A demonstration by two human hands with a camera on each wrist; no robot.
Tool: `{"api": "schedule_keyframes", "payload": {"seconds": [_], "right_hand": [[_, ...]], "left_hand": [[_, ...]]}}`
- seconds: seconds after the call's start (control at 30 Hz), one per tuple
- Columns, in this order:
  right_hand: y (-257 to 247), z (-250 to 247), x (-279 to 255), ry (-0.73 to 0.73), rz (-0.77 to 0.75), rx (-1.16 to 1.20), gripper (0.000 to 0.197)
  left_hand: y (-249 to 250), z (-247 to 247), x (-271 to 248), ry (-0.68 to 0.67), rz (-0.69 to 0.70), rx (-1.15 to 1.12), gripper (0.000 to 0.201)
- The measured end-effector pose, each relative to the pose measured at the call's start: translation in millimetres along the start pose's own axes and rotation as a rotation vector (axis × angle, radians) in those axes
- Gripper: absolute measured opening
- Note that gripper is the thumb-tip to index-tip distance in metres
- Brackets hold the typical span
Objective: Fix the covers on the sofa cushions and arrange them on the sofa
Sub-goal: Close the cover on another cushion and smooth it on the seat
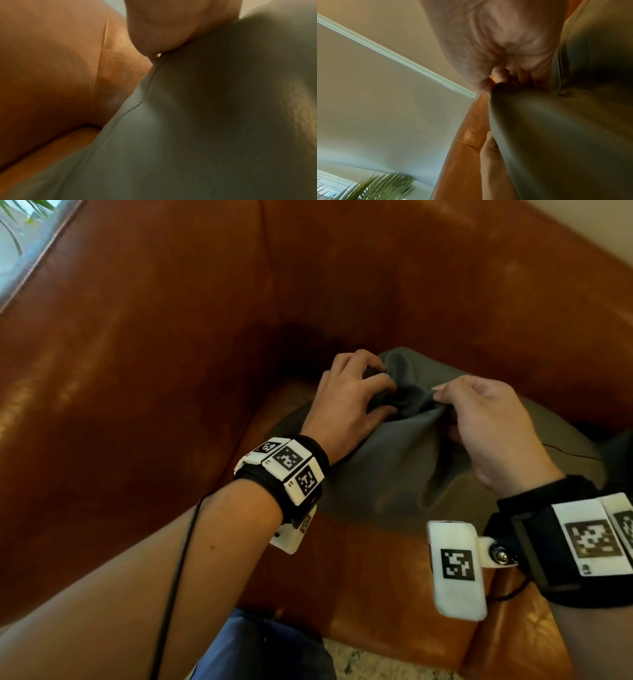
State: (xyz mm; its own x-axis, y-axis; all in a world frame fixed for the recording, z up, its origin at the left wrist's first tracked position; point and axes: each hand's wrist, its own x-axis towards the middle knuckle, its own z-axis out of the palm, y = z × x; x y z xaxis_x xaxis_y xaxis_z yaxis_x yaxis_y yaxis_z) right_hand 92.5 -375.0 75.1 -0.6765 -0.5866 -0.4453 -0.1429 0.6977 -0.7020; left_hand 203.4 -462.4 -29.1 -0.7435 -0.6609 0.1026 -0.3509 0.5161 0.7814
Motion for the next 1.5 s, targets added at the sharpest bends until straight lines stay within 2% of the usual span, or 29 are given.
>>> {"api": "schedule_keyframes", "payload": {"seconds": [0.17, 0.27, 0.33, 0.4, 0.5, 0.6, 0.67, 0.8, 0.97, 1.03, 1.13, 1.17, 1.23, 1.3, 1.37, 1.43, 1.5], "right_hand": [[-1, -2, 0, -0.024, -0.012, 0.044, 0.02], [0, -5, -1, -0.043, -0.098, -0.033, 0.014], [-1, -2, -5, -0.051, -0.235, -0.156, 0.014], [-6, 4, -13, -0.07, -0.44, -0.314, 0.028], [-19, 4, -16, -0.174, -0.648, -0.568, 0.035], [-33, 2, -8, -0.262, -0.673, -0.809, 0.031], [-37, 5, -2, -0.259, -0.686, -0.898, 0.026], [-41, 10, 6, -0.227, -0.718, -0.963, 0.022], [-51, 12, 14, -0.261, -0.716, -1.027, 0.015], [-52, 12, 19, -0.274, -0.685, -0.994, 0.017], [-51, 7, 26, -0.268, -0.61, -0.871, 0.021], [-50, 6, 27, -0.256, -0.597, -0.837, 0.02], [-48, 5, 29, -0.227, -0.592, -0.803, 0.017], [-46, 9, 29, -0.209, -0.598, -0.8, 0.014], [-44, 14, 28, -0.199, -0.6, -0.801, 0.013], [-43, 16, 29, -0.191, -0.595, -0.801, 0.013], [-44, 15, 31, -0.177, -0.591, -0.795, 0.012]], "left_hand": [[-2, -20, 6, -0.037, -0.032, -0.074, 0.009], [-8, -52, 11, -0.077, -0.142, -0.187, 0.005], [-10, -65, 12, -0.129, -0.223, -0.28, 0.008], [-10, -68, 11, -0.171, -0.293, -0.399, 0.012], [-14, -65, 9, -0.214, -0.388, -0.624, 0.011], [-15, -64, 10, -0.253, -0.438, -0.789, 0.009], [-13, -64, 11, -0.287, -0.461, -0.84, 0.013], [-10, -63, 14, -0.317, -0.485, -0.878, 0.016], [-10, -61, 12, -0.307, -0.481, -0.9, 0.016], [-7, -62, 12, -0.234, -0.487, -0.826, 0.015], [1, -66, 3, 0.06, -0.435, -0.374, 0.015], [6, -67, -2, 0.112, -0.391, -0.233, 0.02], [19, -68, -11, 0.022, -0.331, -0.003, 0.029], [29, -64, -13, -0.133, -0.392, 0.219, 0.038], [30, -63, -9, -0.206, -0.476, 0.331, 0.038], [29, -63, -6, -0.238, -0.525, 0.26, 0.028], [26, -62, -9, -0.211, -0.538, 0.055, 0.025]]}}
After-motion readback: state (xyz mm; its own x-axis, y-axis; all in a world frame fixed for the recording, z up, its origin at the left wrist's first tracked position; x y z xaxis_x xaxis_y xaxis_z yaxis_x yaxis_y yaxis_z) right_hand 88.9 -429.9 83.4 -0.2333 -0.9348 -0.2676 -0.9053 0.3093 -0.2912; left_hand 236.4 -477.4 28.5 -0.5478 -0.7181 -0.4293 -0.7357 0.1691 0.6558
